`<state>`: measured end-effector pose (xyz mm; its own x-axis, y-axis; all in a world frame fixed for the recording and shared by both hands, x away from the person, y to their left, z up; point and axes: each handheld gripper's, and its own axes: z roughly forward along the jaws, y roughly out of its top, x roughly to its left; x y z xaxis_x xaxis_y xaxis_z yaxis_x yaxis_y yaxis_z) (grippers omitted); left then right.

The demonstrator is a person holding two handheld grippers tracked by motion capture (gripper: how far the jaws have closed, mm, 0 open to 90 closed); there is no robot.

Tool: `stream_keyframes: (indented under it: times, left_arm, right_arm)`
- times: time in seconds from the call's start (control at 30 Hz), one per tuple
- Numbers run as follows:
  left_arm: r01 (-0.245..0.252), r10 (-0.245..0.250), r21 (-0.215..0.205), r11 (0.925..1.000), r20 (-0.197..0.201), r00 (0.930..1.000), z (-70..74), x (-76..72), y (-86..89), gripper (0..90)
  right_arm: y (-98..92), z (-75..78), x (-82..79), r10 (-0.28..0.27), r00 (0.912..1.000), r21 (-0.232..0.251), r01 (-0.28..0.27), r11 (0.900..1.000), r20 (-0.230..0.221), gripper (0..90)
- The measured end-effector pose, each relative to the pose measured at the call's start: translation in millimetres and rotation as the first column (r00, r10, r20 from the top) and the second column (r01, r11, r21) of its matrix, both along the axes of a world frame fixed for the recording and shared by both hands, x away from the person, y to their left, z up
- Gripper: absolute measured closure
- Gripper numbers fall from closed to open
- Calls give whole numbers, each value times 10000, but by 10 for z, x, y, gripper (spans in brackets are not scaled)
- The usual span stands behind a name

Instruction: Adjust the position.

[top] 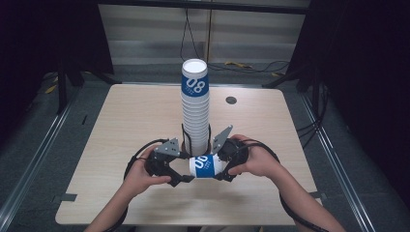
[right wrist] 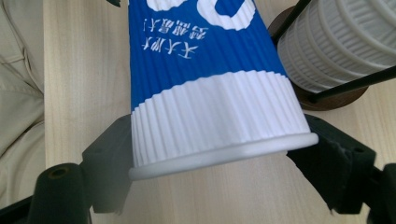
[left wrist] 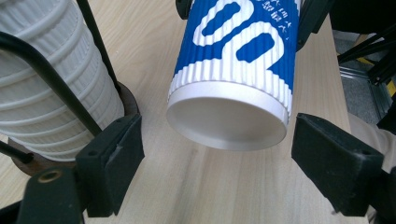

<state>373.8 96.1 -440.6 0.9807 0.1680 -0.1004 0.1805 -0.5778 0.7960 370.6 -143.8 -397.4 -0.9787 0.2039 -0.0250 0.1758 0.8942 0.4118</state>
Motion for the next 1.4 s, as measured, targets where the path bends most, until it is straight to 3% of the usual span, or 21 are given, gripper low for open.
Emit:
stream_keyframes:
  times: [0.53, 1.1, 1.17, 1.4]
  left_arm:
    - [2, -16, 487, 9988, 293, 9996, 17, -23, -24, 175]
    - [124, -202, 1067, 9942, 731, 9971, 33, -72, -88, 179]
    - [140, -215, 987, 9950, 749, 9970, 25, -76, -98, 179]
    - [133, -274, 1490, 9888, 929, 9953, 20, -97, -132, 183]
  right_arm:
    - [81, 9, -1, 247, 9997, -721, -242, 9971, 60, 185]
    - [148, -13, 15, 521, 9986, -939, -523, 9942, -49, 185]
    - [156, -11, 9, 447, 9989, -998, -456, 9940, -109, 185]
    - [166, -22, 22, 495, 9987, -1105, -509, 9926, -157, 185]
